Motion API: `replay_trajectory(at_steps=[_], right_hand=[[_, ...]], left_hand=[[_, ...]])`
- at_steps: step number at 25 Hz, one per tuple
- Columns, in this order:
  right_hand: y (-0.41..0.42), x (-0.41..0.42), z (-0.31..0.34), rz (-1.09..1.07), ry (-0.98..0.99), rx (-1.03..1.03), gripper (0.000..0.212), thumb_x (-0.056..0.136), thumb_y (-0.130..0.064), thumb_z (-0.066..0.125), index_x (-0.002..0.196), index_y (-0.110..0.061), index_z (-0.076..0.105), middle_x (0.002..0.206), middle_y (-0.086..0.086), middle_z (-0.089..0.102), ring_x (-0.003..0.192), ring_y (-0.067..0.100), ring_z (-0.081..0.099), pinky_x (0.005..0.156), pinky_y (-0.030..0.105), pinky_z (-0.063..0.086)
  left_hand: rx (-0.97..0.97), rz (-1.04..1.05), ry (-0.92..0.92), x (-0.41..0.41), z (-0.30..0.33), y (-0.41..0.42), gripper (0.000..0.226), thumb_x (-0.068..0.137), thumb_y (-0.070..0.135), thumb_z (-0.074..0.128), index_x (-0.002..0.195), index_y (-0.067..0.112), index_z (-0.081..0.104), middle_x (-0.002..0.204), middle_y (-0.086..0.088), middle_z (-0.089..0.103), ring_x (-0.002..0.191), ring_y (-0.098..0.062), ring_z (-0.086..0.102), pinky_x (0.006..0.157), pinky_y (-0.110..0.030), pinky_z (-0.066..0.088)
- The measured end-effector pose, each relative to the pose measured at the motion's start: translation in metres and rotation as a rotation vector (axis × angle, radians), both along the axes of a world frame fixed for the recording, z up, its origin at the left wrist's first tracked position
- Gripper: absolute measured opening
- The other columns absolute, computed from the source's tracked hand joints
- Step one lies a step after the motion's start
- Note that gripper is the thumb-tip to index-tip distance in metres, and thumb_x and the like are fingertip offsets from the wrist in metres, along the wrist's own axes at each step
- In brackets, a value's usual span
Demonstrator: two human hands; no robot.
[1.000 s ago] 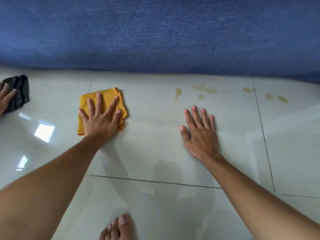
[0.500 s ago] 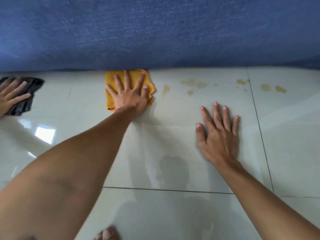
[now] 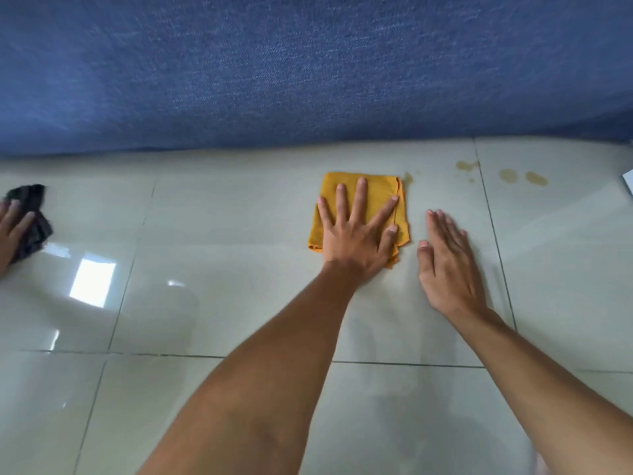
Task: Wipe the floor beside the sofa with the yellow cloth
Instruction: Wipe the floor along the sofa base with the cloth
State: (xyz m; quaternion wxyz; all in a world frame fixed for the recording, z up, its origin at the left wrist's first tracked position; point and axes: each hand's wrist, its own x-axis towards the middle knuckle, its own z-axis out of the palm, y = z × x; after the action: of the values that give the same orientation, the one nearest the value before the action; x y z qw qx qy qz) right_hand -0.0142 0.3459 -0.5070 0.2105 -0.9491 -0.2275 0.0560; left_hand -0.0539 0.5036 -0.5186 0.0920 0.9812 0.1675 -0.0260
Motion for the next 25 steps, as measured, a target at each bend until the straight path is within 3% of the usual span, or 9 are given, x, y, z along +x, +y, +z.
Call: replay_trajectory(at_steps=[6, 14, 17, 21, 25], right_hand=[[-0.012, 0.013, -0.006, 0.034, -0.053, -0.308, 0.067, 0.096, -0.05, 0.014, 0.159, -0.026, 0.018, 0.168, -0.001, 0.014, 0.156, 0.026, 0.006, 0.126, 0.052, 0.001], [-0.014, 0.013, -0.025, 0.01, -0.148, -0.299, 0.064, 0.1, -0.051, 0.014, 0.159, -0.027, 0.015, 0.168, 0.0, 0.013, 0.156, 0.028, 0.008, 0.125, 0.056, 0.007], [-0.014, 0.013, -0.026, 0.01, -0.16, -0.29, 0.063, 0.1, -0.049, 0.017, 0.159, -0.026, 0.017, 0.168, 0.001, 0.014, 0.156, 0.029, 0.009, 0.125, 0.056, 0.008], [-0.015, 0.01, -0.022, 0.012, -0.165, -0.218, 0.063, 0.098, -0.044, 0.022, 0.156, -0.02, 0.029, 0.165, 0.003, 0.024, 0.154, 0.03, 0.018, 0.125, 0.056, 0.01], [-0.02, 0.02, -0.013, -0.025, -0.076, -0.04, 0.06, 0.098, -0.033, 0.028, 0.154, -0.011, 0.034, 0.162, 0.009, 0.031, 0.153, 0.026, 0.023, 0.126, 0.05, 0.012]], left_hand=[[0.043, 0.264, -0.004, -0.076, -0.011, 0.082, 0.058, 0.091, 0.064, 0.02, 0.147, 0.056, 0.007, 0.165, -0.004, 0.005, 0.149, -0.04, 0.004, 0.114, -0.067, 0.001], [0.035, 0.495, 0.074, -0.024, -0.015, 0.156, 0.06, 0.086, 0.067, 0.007, 0.145, 0.058, -0.002, 0.165, -0.002, -0.006, 0.149, -0.037, -0.008, 0.113, -0.068, -0.007], [0.033, 0.44, 0.073, 0.018, -0.013, 0.131, 0.062, 0.086, 0.066, 0.006, 0.147, 0.055, 0.001, 0.165, -0.003, -0.006, 0.149, -0.038, -0.007, 0.112, -0.068, -0.007], [0.015, 0.208, 0.02, 0.071, -0.009, 0.039, 0.061, 0.089, 0.062, 0.01, 0.149, 0.05, 0.008, 0.165, -0.006, -0.001, 0.149, -0.039, -0.005, 0.111, -0.069, -0.008], [0.018, -0.032, 0.012, 0.056, -0.007, -0.009, 0.059, 0.092, 0.062, 0.009, 0.15, 0.049, 0.009, 0.165, -0.006, 0.003, 0.149, -0.04, 0.001, 0.112, -0.069, -0.002]])
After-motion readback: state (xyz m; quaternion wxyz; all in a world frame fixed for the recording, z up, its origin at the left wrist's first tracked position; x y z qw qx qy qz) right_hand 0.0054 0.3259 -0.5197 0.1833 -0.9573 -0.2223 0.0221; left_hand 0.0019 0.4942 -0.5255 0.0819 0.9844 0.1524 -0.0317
